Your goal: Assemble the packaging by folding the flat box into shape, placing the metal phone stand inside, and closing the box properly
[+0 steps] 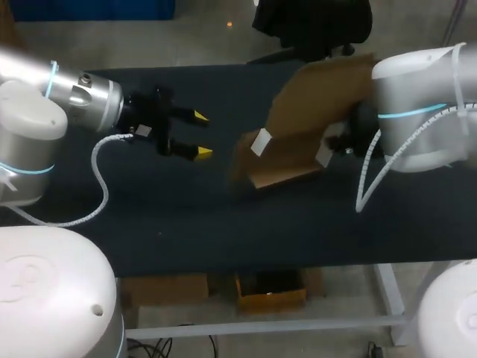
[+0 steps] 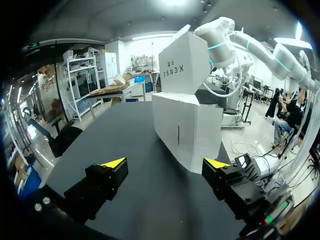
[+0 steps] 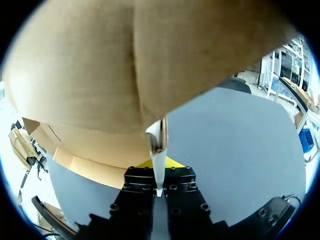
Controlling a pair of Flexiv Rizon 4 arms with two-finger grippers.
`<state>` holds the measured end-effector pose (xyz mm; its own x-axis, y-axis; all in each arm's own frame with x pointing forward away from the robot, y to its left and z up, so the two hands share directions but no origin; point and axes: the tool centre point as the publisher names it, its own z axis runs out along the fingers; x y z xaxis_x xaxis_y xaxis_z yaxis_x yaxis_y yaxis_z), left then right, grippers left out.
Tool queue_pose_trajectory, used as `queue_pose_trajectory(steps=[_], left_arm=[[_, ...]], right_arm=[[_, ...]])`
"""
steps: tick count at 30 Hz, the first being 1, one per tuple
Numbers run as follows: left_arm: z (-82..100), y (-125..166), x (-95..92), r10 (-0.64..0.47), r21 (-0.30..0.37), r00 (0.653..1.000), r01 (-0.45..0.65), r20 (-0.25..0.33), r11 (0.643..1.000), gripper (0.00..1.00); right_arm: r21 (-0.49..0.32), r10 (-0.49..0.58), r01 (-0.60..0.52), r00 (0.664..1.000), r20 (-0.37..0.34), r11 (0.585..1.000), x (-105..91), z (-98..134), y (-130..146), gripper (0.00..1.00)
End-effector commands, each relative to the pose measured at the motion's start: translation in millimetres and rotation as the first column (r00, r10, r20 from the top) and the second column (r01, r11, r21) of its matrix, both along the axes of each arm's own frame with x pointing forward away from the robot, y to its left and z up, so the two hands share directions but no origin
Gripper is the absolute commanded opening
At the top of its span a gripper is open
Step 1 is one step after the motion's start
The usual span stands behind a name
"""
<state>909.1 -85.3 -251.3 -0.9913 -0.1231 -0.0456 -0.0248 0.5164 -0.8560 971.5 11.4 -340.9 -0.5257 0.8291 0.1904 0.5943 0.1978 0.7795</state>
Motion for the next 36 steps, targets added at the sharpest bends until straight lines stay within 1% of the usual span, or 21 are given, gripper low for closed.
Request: queue_pose_trajectory(steps=[1,2,3,4,9,10,11,14,17,18,20,36], left_arm=[[1.1,9,6.1,-0.044,0.036,0.999,0.045,-0.019,0.998,1.00],[1.1,9,6.1,-0.044,0.036,0.999,0.045,-0.019,0.998,1.00],[0.4,10,6.2,-0.050,0.045,0.999,0.051,-0.021,0.998,1.00],[-1.2,13,7.3,-0.048,0.056,0.999,0.049,-0.026,0.997,1.00],[-5.8,23,10.7,-0.048,0.075,0.998,0.051,-0.043,0.996,1.00],[-5.8,23,10.7,-0.048,0.075,0.998,0.051,-0.043,0.996,1.00],[-7.4,27,12.3,-0.042,0.079,0.998,0.046,-0.050,0.996,1.00],[-9.2,31,13.5,-0.041,0.084,0.998,0.046,-0.056,0.995,1.00],[-11.4,33,16.3,-0.044,0.092,0.996,0.050,-0.072,0.995,1.00],[-12.5,35,17.4,-0.048,0.103,0.995,0.057,-0.084,0.993,1.00],[-13.4,37,19.9,-0.042,0.115,0.994,0.054,-0.102,0.992,1.00],[-13.4,37,19.9,-0.042,0.115,0.994,0.054,-0.102,0.992,1.00]], right_arm=[[0.127,0.286,-0.266,0.940,-0.186,0.956,3.9,7,-8,0.00],[0.127,0.286,-0.266,0.940,-0.186,0.956,3.9,7,-8,0.00],[0.132,0.296,-0.274,0.935,-0.196,0.953,4.7,8,-9,0.00],[0.136,0.322,-0.298,0.922,-0.213,0.945,6.1,9,-9,0.00],[0.131,0.354,-0.330,0.897,-0.264,0.935,10.0,11,-7,0.00],[0.131,0.354,-0.330,0.897,-0.264,0.935,10.0,11,-7,0.00],[0.127,0.366,-0.343,0.886,-0.286,0.931,10.9,13,-5,0.00],[0.115,0.373,-0.355,0.872,-0.317,0.928,12.4,14,-3,0.00],[0.109,0.383,-0.369,0.853,-0.353,0.923,14.2,16,-1,0.00],[0.112,0.391,-0.378,0.840,-0.377,0.919,14.9,16,0,0.00],[0.099,0.398,-0.393,0.825,-0.400,0.914,14.7,16,3,0.00],[0.099,0.398,-0.393,0.825,-0.400,0.914,14.7,16,3,0.00]])
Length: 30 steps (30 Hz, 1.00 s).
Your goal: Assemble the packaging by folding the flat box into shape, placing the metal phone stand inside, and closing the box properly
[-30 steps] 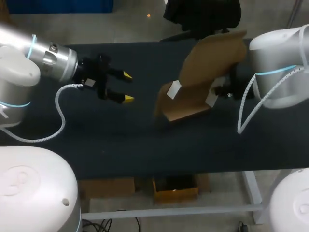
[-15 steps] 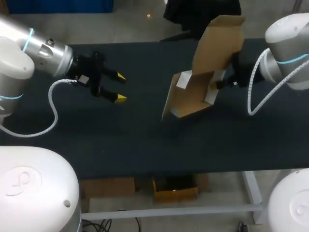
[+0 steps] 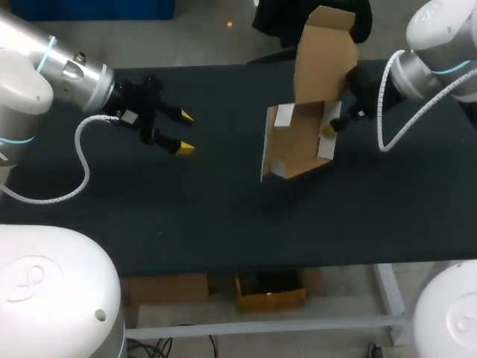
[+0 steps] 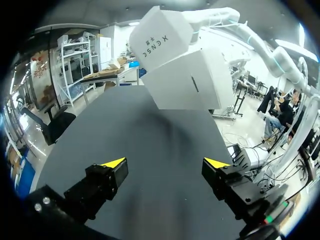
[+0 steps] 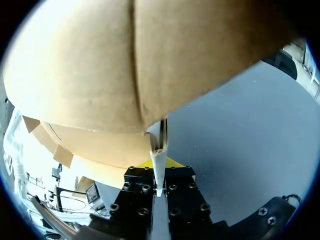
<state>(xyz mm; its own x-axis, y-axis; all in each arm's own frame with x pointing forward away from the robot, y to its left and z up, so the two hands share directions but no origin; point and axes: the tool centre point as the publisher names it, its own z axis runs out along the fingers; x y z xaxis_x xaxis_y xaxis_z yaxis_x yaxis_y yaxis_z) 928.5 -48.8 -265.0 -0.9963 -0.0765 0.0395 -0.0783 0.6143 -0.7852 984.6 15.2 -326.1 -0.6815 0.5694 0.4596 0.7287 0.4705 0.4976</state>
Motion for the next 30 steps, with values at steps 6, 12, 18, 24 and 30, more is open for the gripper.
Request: queue_pose_trajectory(steps=[6,12,18,24,30], left_arm=[[-0.1,-4,4.0,0.035,0.046,0.999,-0.036,0.011,0.998,1.00],[-1.2,1,9.0,0.059,0.090,0.998,-0.061,0.026,0.994,1.00],[-3.3,6,14.2,0.074,0.138,0.997,-0.077,0.030,0.987,1.00],[-4.4,12,14.6,0.083,0.178,0.995,-0.091,0.052,0.980,1.00],[-6.9,23,13.2,0.095,0.187,0.994,-0.104,0.061,0.977,1.00]], right_arm=[[-0.104,-0.049,0.036,0.991,-0.128,0.994,7.6,4,3,0.00],[-0.229,-0.116,0.076,0.979,-0.170,0.971,-1.5,10,1,0.00],[-0.331,-0.189,0.114,0.961,-0.204,0.937,-11.1,12,-4,0.00],[-0.419,-0.256,0.130,0.931,-0.260,0.899,-19.0,8,-8,0.00],[-0.513,-0.377,0.160,0.856,-0.353,0.843,-26.3,-3,-17,0.00]])
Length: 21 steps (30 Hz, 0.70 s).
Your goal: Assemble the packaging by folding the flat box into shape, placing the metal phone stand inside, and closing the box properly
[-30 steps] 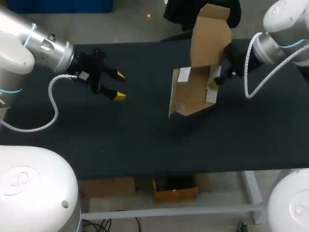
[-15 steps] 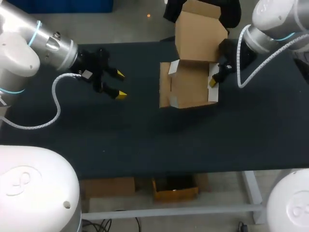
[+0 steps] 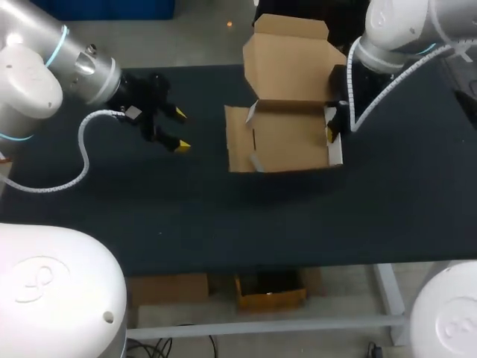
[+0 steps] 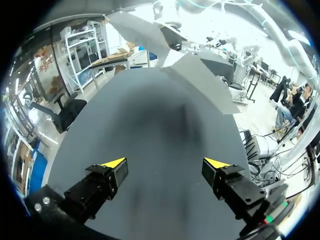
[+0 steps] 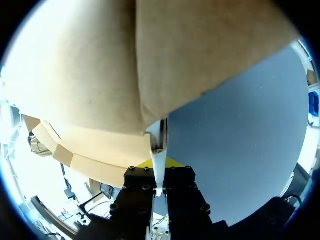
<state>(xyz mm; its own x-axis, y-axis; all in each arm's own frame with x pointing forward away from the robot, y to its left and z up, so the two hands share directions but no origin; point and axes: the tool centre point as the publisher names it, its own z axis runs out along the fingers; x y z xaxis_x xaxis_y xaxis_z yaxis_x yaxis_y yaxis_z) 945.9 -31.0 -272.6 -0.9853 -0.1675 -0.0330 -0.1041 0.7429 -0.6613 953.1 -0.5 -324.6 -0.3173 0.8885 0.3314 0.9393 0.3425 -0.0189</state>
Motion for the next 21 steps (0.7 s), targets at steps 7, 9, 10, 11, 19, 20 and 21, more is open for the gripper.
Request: queue_pose_trajectory(steps=[7,9,10,11,19,20,21], left_arm=[[6.3,19,-4.5,0.039,0.011,0.999,-0.040,0.008,0.999,1.00],[6.3,19,-4.5,0.039,0.011,0.999,-0.040,0.008,0.999,1.00],[6.3,19,-4.5,0.039,0.011,0.999,-0.040,0.008,0.999,1.00],[6.3,19,-4.5,0.039,0.011,0.999,-0.040,0.008,0.999,1.00],[6.3,19,-4.5,0.039,0.011,0.999,-0.040,0.008,0.999,1.00],[6.3,19,-4.5,0.039,0.011,0.999,-0.040,0.008,0.999,1.00],[5.0,18,-4.0,0.039,0.013,0.999,-0.039,0.008,0.999,1.00]], right_arm=[[-0.057,-0.058,0.052,0.993,-0.104,0.997,3.0,-6,-9,0.00],[-0.057,-0.058,0.052,0.993,-0.104,0.997,3.0,-6,-9,0.00],[-0.057,-0.058,0.052,0.993,-0.104,0.997,3.0,-6,-9,0.00],[-0.057,-0.058,0.052,0.993,-0.104,0.997,3.0,-6,-9,0.00],[-0.115,-0.049,0.034,0.990,-0.131,0.993,8.2,-8,8,0.00],[-0.138,-0.054,0.035,0.989,-0.141,0.990,7.4,-10,13,0.00],[-0.155,-0.065,0.043,0.988,-0.143,0.987,7.2,-12,16,0.00]])
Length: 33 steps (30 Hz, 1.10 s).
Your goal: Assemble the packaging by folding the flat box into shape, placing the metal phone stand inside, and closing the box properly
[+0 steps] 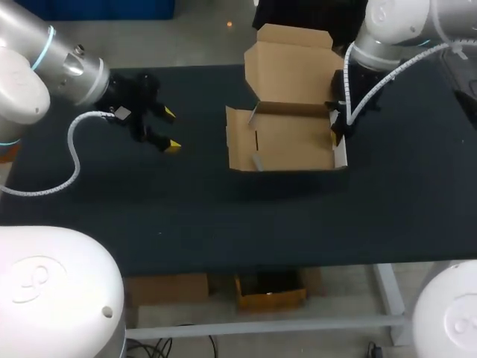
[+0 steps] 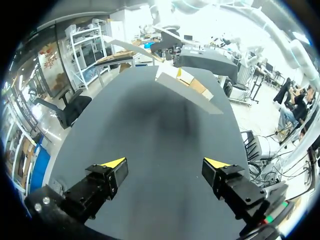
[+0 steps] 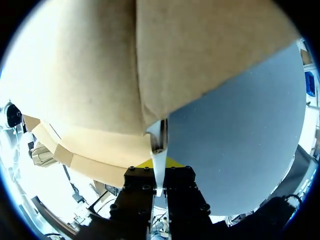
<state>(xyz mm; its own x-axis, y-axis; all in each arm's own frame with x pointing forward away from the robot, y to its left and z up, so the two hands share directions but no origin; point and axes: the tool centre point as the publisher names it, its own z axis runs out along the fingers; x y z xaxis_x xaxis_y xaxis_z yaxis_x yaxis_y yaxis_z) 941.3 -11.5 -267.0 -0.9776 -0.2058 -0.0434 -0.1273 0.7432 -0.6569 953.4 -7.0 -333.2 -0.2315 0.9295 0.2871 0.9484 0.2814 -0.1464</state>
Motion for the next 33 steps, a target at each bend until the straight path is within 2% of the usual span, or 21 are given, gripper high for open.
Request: queue_pose_trajectory(steps=[1,3,10,17,33], left_arm=[[-2.3,-3,1.0,-0.010,0.004,1.000,0.010,0.001,1.000,1.00],[-3.9,-5,1.9,-0.023,0.011,1.000,0.023,0.005,1.000,1.00],[-4.0,-8,3.4,-0.056,0.020,0.998,0.055,0.036,0.998,1.00],[-3.9,-8,3.3,-0.064,0.018,0.997,0.064,0.038,0.998,1.00],[-3.9,-8,3.3,-0.064,0.018,0.997,0.064,0.038,0.998,1.00]], right_arm=[[-0.069,0.006,-0.010,0.998,-0.057,0.998,5.4,-7,26,0.00],[-0.100,-0.015,0.008,0.997,-0.073,0.995,3.8,-11,29,0.00],[-0.130,-0.062,0.047,0.992,-0.108,0.990,-4.2,-17,29,0.00],[-0.172,-0.124,0.096,0.980,-0.157,0.980,-12.2,-23,29,0.00],[-0.214,-0.110,0.051,0.955,-0.277,0.976,-28.4,-47,40,0.00]])
